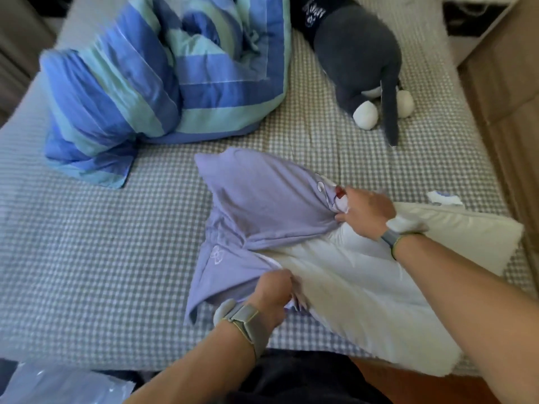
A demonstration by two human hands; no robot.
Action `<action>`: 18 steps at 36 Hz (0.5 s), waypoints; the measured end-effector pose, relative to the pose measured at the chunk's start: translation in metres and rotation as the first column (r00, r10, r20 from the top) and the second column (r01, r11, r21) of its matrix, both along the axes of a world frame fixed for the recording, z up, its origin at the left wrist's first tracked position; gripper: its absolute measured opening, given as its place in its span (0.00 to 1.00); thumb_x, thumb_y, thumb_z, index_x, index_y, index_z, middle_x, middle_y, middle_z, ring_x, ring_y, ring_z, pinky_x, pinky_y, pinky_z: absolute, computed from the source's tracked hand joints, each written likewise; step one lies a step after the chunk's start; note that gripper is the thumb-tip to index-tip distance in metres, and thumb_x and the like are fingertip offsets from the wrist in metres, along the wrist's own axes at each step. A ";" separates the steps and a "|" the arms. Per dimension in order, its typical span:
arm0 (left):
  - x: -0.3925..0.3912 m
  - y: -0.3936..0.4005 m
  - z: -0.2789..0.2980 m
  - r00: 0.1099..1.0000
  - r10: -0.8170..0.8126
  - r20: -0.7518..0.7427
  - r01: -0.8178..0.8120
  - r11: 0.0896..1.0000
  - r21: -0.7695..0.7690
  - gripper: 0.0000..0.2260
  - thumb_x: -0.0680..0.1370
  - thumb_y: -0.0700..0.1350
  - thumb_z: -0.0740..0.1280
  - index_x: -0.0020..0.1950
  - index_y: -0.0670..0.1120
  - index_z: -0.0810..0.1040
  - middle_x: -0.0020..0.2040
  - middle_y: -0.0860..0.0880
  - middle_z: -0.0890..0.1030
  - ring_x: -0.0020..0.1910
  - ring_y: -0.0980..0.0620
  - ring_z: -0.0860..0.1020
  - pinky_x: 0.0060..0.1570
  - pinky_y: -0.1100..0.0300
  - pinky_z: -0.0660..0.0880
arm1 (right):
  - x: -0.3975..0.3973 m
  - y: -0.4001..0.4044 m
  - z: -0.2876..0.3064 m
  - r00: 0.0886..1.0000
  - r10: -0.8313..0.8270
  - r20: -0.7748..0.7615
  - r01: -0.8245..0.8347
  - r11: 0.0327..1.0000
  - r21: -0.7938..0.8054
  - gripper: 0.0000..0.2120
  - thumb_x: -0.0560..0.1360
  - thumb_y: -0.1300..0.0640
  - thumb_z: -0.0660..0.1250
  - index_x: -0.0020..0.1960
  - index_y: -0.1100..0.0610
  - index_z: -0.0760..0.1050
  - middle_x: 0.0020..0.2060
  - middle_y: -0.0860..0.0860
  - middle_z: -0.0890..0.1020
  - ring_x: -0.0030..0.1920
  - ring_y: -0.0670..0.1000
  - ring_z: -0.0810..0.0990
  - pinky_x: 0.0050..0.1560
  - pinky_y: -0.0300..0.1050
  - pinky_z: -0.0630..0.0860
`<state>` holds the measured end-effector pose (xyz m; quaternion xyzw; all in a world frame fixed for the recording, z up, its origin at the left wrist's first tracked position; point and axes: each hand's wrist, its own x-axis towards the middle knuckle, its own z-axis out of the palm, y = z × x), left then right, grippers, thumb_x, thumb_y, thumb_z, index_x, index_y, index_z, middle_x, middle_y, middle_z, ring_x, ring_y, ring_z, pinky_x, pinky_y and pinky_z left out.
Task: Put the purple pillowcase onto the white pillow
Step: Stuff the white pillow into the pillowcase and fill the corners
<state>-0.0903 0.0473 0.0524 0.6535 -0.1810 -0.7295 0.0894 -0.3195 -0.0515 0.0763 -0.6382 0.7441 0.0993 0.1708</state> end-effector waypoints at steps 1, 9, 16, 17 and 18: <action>-0.001 -0.009 0.009 0.994 0.091 -0.056 -0.092 0.996 -0.014 0.11 0.77 0.33 0.55 0.37 0.36 0.72 0.30 0.39 0.75 0.24 0.45 0.74 0.24 0.61 0.69 | -0.002 -0.007 0.015 1.000 -0.004 -0.014 0.003 0.998 -0.065 0.22 0.71 0.40 0.72 0.56 0.51 0.71 0.52 0.52 0.82 0.52 0.57 0.80 0.54 0.53 0.71; -0.030 -0.115 0.065 0.881 0.319 -0.350 -0.430 0.849 -0.307 0.10 0.79 0.31 0.60 0.57 0.38 0.76 0.47 0.43 0.77 0.43 0.53 0.77 0.48 0.60 0.77 | 0.001 -0.048 0.131 0.955 0.034 -0.295 -0.221 0.745 -0.629 0.16 0.68 0.56 0.73 0.53 0.53 0.73 0.44 0.53 0.78 0.44 0.59 0.78 0.45 0.54 0.70; -0.053 -0.052 0.024 0.960 0.028 -0.280 -0.116 0.945 -0.306 0.19 0.82 0.37 0.59 0.72 0.49 0.70 0.61 0.50 0.80 0.64 0.51 0.74 0.62 0.54 0.69 | 0.057 0.014 0.061 0.921 0.246 -0.301 -0.389 0.595 -0.704 0.04 0.80 0.58 0.60 0.48 0.53 0.73 0.44 0.57 0.76 0.45 0.60 0.75 0.47 0.57 0.68; -0.049 -0.030 0.014 0.972 -0.062 -0.227 -0.009 0.955 -0.297 0.17 0.82 0.38 0.60 0.70 0.47 0.73 0.58 0.49 0.80 0.60 0.50 0.76 0.60 0.54 0.72 | 0.071 0.033 0.034 0.915 0.304 -0.264 -0.400 0.619 -0.676 0.05 0.79 0.59 0.60 0.48 0.53 0.74 0.44 0.57 0.76 0.45 0.60 0.75 0.47 0.57 0.70; -0.044 -0.011 0.010 0.969 -0.180 -0.171 0.124 0.948 -0.294 0.16 0.82 0.38 0.61 0.70 0.44 0.73 0.57 0.48 0.79 0.56 0.51 0.78 0.58 0.54 0.76 | 0.080 0.056 0.008 0.903 0.352 -0.247 -0.428 0.676 -0.600 0.05 0.78 0.59 0.61 0.50 0.52 0.75 0.45 0.57 0.76 0.46 0.61 0.76 0.48 0.58 0.71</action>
